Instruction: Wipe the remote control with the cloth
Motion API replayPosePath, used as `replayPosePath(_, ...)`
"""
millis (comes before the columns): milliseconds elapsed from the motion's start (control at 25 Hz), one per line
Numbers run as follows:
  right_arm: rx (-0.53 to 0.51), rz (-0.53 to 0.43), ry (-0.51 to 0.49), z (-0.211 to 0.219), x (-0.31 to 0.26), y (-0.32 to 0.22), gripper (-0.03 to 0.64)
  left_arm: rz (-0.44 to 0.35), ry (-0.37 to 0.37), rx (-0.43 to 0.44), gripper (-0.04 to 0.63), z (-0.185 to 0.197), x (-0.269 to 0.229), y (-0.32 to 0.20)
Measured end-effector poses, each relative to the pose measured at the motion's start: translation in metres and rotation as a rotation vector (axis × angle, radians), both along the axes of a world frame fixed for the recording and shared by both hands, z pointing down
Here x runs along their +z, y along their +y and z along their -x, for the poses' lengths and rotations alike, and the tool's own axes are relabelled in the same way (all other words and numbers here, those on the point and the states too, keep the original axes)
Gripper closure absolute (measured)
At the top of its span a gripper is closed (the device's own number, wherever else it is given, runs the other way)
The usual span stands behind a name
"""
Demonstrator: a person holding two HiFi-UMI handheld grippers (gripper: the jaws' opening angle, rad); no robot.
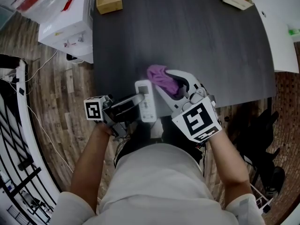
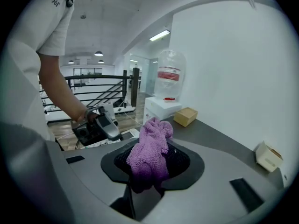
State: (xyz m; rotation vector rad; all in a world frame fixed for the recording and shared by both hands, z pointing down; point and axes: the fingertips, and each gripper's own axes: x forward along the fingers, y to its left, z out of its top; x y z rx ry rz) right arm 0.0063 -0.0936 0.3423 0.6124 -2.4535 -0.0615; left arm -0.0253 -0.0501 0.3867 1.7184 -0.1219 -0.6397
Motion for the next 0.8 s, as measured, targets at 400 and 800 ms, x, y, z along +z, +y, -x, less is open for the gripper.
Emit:
replayPosePath(400,-0.01,-0.004,0.036,0.004,0.004,0.031,0.486,-0.011,-0.031,-0.033,0.514,0.007,-0.002,0.002)
replayPosePath(800,0.029,0.034,0.066,0.002,0.025,0.065,0.488,0.074,-0.062,-0.223,0.514,0.028,0.006,-0.015)
